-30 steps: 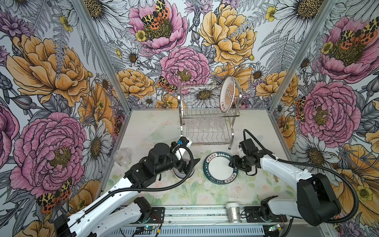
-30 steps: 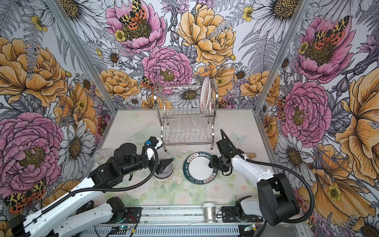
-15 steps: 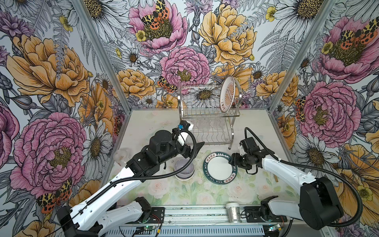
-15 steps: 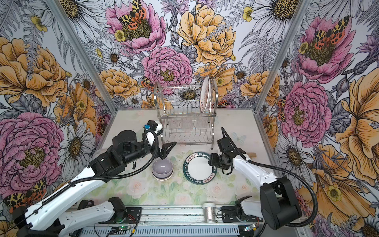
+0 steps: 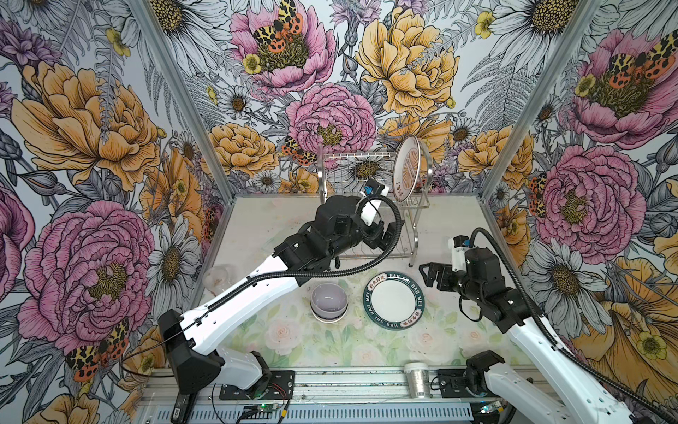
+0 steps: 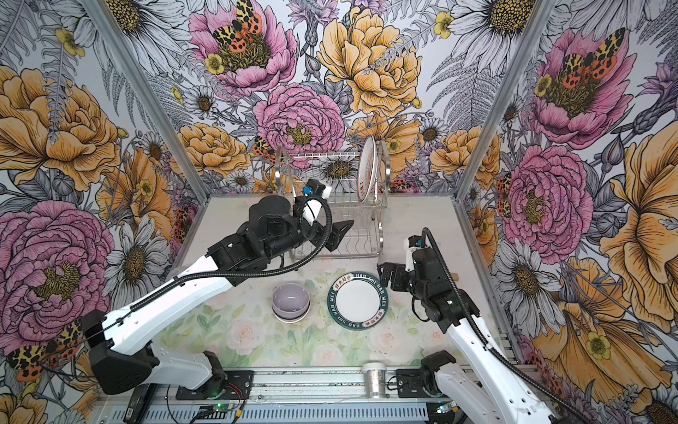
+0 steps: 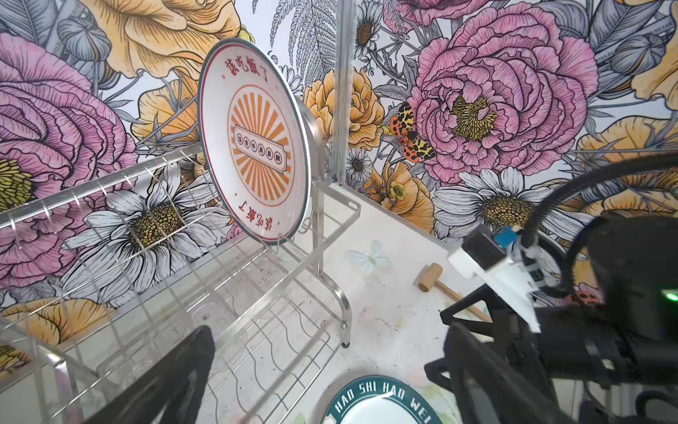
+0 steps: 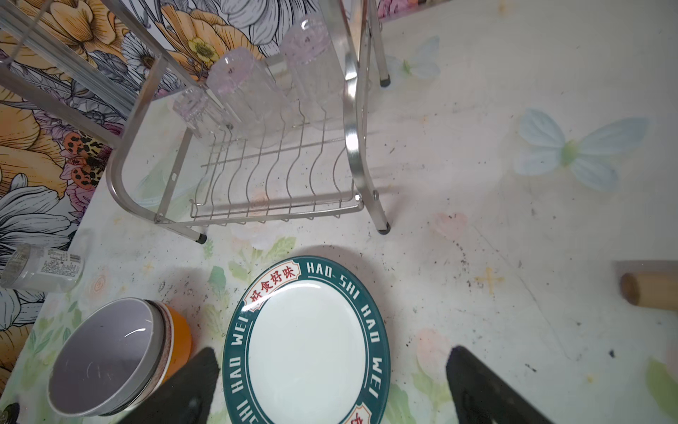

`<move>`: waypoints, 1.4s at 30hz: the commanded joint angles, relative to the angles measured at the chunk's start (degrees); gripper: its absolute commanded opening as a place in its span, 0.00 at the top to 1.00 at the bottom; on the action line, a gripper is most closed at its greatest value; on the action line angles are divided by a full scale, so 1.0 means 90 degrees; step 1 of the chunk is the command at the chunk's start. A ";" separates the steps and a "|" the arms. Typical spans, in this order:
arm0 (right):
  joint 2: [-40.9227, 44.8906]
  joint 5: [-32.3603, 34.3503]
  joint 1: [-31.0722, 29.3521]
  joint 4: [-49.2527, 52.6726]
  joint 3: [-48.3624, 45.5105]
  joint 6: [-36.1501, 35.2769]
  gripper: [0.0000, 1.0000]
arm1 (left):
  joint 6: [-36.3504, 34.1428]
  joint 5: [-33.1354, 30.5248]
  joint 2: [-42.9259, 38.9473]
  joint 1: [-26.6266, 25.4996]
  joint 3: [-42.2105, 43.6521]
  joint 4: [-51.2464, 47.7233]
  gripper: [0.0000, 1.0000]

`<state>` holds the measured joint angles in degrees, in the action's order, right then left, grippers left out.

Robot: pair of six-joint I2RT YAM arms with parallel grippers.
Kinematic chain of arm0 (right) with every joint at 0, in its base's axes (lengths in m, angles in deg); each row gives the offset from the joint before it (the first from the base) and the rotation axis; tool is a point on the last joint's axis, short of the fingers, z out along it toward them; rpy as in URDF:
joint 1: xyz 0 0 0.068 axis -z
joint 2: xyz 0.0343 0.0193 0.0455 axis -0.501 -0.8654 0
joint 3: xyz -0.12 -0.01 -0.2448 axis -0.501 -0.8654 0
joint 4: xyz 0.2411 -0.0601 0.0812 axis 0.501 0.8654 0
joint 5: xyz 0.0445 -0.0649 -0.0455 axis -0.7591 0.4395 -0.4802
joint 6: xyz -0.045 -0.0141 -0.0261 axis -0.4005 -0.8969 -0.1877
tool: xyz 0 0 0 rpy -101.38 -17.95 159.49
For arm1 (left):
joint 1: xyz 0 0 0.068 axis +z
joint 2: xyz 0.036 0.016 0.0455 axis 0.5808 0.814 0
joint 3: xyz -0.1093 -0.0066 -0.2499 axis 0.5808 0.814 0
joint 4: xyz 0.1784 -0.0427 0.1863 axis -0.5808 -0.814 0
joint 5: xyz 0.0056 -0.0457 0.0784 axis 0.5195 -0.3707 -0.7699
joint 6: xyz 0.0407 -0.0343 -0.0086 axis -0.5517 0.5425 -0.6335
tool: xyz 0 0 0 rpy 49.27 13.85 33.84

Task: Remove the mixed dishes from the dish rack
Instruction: 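Open the right gripper and draw back while the left gripper reaches the sunburst plate, then close the left gripper on the rim of the orange-sunburst white plate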

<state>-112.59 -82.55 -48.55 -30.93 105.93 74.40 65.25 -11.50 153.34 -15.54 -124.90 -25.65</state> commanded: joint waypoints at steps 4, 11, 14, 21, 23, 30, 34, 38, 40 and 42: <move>0.0733 0.0429 -0.0020 -0.0691 -0.0030 -0.0359 0.00 | -0.0192 -0.0315 0.0924 -0.0022 -0.1018 0.0077 0.03; 0.1908 0.0263 -0.0017 -0.2342 -0.0747 -0.1216 0.00 | -0.0182 -0.0501 0.2042 -0.0010 -0.2065 0.0195 0.11; 0.2126 0.0347 -0.0017 -0.2575 -0.0860 -0.1499 0.00 | -0.0089 -0.0593 0.2395 0.0010 -0.2432 0.0194 0.17; 0.2249 0.0398 -0.0023 -0.2641 -0.0786 -0.1648 0.00 | 0.0183 -0.0683 0.3014 0.0134 -0.2921 0.0223 0.36; 0.2239 0.0471 -0.0019 -0.2644 -0.0748 -0.1701 0.00 | 0.0221 -0.0713 0.3127 0.0142 -0.2996 0.0252 0.38; 0.2161 0.0506 -0.0017 -0.2638 -0.0660 -0.1924 0.00 | 0.0366 -0.0965 0.3255 0.0137 -0.2995 0.0543 0.47; 0.2102 0.0523 -0.0018 -0.2644 -0.0678 -0.1940 0.00 | 0.0318 -0.1029 0.3253 0.0130 -0.2928 0.0764 0.56; 0.2053 0.0533 -0.0013 -0.2660 -0.0712 -0.1941 0.00 | 0.0304 -0.1021 0.3298 0.0151 -0.2963 0.0829 0.65; 0.2025 0.0550 -0.0008 -0.2669 -0.0697 -0.1930 0.00 | 0.0287 -0.1003 0.3315 0.0154 -0.2983 0.0829 0.67; 0.1997 0.0547 -0.0014 -0.2669 -0.0655 -0.1913 0.00 | 0.0255 -0.0979 0.3304 0.0154 -0.2968 0.0846 0.70</move>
<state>-94.21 -78.66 -48.52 -53.36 98.54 57.92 67.78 -19.47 182.80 -14.56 -150.27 -19.69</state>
